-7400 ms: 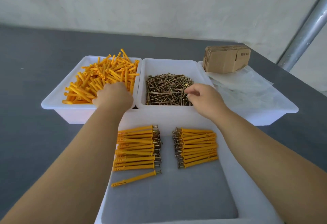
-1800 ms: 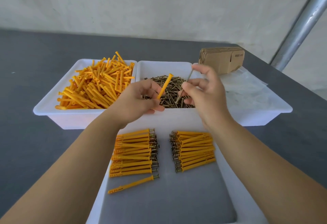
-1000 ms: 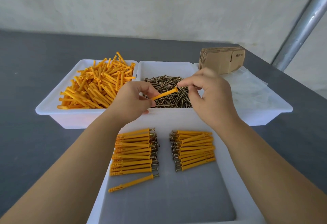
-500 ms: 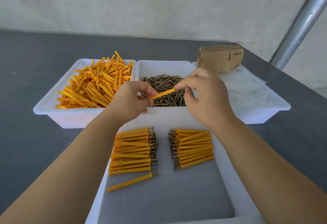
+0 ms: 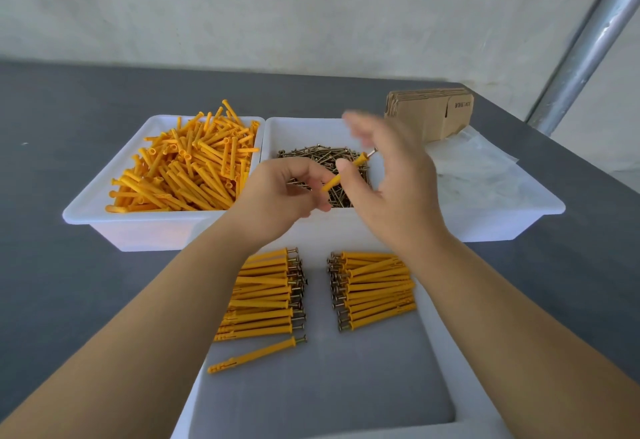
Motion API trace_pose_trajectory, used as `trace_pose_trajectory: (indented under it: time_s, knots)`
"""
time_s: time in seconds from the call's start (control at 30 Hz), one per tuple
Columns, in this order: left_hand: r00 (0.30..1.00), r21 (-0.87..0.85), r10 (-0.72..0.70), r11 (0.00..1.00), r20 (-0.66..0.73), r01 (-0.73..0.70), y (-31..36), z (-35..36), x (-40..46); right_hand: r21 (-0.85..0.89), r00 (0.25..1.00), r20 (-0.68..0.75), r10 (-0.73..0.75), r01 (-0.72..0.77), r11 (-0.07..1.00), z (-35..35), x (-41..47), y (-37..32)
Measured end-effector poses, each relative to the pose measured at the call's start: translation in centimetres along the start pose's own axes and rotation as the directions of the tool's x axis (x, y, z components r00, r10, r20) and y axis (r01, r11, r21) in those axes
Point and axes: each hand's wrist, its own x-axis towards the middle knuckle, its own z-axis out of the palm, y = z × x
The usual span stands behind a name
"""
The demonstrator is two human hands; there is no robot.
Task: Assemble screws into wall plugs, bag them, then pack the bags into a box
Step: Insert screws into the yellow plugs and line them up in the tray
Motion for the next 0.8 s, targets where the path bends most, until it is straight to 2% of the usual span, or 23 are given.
trace_pose_trajectory:
  time_s: [0.07, 0.17, 0.3, 0.37, 0.43, 0.5, 0.57, 0.67, 0.8]
  knots:
    - [1.0, -0.01, 0.009, 1.0, 0.005, -0.009, -0.3, -0.5, 0.0, -0.032, 0.989, 0.147, 0.003, 0.002, 0.999, 0.0, 0.1, 0.4]
    - [0.999, -0.006, -0.04, 0.999, 0.018, 0.04, -1.0, -1.7, 0.0, -0.063, 0.928, 0.371, 0.023, 0.001, 0.998, 0.0, 0.1, 0.7]
    - [0.994, -0.188, -0.11, 0.976, 0.008, 0.11, -1.5, -3.7, -0.1, -0.119, 0.843, 0.533, 0.075, -0.013, 0.993, -0.1, -0.4, 0.6]
    - [0.98, -0.25, -0.147, 0.962, -0.136, 0.109, -1.9, -4.5, 0.1, -0.081, 0.815, 0.576, 0.069, -0.027, 0.996, 0.3, -0.9, 0.0]
    - [0.921, -0.249, -0.204, 0.961, -0.331, 0.123, -2.4, -4.9, 0.4, -0.011, 0.786, 0.618, 0.031, -0.03, 0.999, 1.0, -1.4, -1.0]
    - [0.862, -0.149, -0.226, 0.973, -0.454, 0.177, -3.2, -4.8, 0.6, 0.036, 0.749, 0.662, -0.024, 0.001, 0.999, 2.2, -2.3, -1.9]
    - [0.834, -0.021, -0.21, 0.973, -0.511, 0.232, -3.8, -4.7, 0.8, 0.04, 0.73, 0.681, -0.067, 0.054, 0.998, 3.6, -3.4, -2.4]
    - [0.816, 0.166, -0.145, 0.945, -0.559, 0.282, -4.4, -4.8, 0.9, 0.011, 0.705, 0.698, -0.124, 0.163, 0.987, 5.4, -4.7, -2.6]
    - [0.815, 0.36, -0.111, 0.857, -0.569, 0.368, -5.2, -4.9, 1.1, -0.044, 0.646, 0.725, -0.239, 0.39, 0.92, 6.9, -5.5, -2.4]
